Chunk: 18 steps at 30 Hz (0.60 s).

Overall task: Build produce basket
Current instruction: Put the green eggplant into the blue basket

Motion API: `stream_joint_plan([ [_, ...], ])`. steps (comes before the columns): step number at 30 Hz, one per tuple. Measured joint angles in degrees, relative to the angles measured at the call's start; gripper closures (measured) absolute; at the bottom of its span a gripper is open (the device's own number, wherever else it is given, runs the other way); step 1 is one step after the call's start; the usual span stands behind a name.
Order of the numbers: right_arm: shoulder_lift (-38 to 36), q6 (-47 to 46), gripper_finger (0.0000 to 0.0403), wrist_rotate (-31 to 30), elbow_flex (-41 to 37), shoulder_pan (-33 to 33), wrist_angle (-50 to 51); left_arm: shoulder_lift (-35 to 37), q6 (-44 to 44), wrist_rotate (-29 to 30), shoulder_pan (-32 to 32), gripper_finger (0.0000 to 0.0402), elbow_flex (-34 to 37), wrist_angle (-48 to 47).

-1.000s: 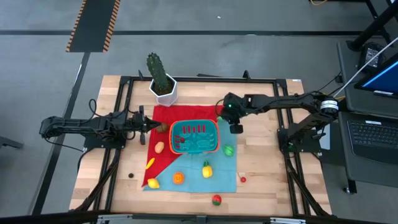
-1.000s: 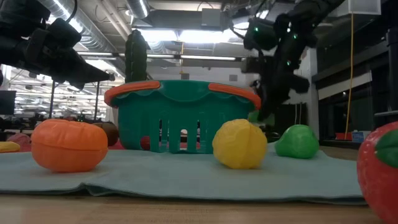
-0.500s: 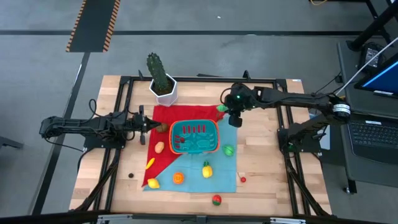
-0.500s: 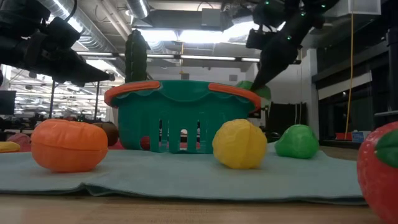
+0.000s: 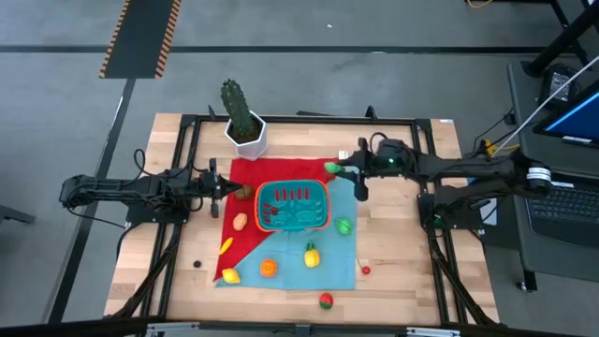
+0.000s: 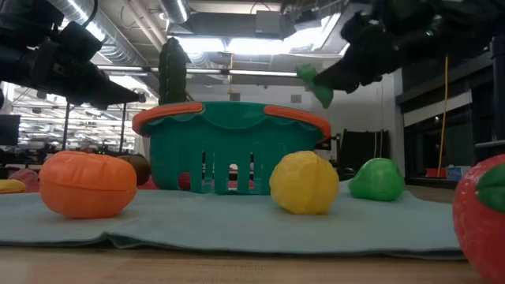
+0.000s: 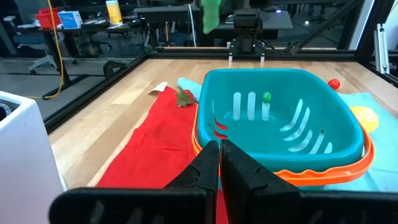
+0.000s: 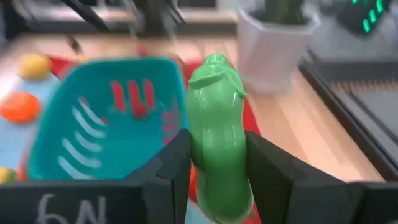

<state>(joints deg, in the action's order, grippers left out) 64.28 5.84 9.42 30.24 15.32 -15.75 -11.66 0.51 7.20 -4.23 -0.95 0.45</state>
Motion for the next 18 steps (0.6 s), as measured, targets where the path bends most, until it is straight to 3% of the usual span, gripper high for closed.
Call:
stream_joint_plan([
  [8,-0.4,-5.3,0.0273,11.5,-7.8,0.0,-16.6,0.0,0.0,0.0,0.0,0.0394,0.0,0.0],
  [18,-0.4,-5.7,0.0273,15.1,-8.1,0.0,-17.5,0.0,-0.3,0.0,0.0,0.0394,0.0,0.0],
])
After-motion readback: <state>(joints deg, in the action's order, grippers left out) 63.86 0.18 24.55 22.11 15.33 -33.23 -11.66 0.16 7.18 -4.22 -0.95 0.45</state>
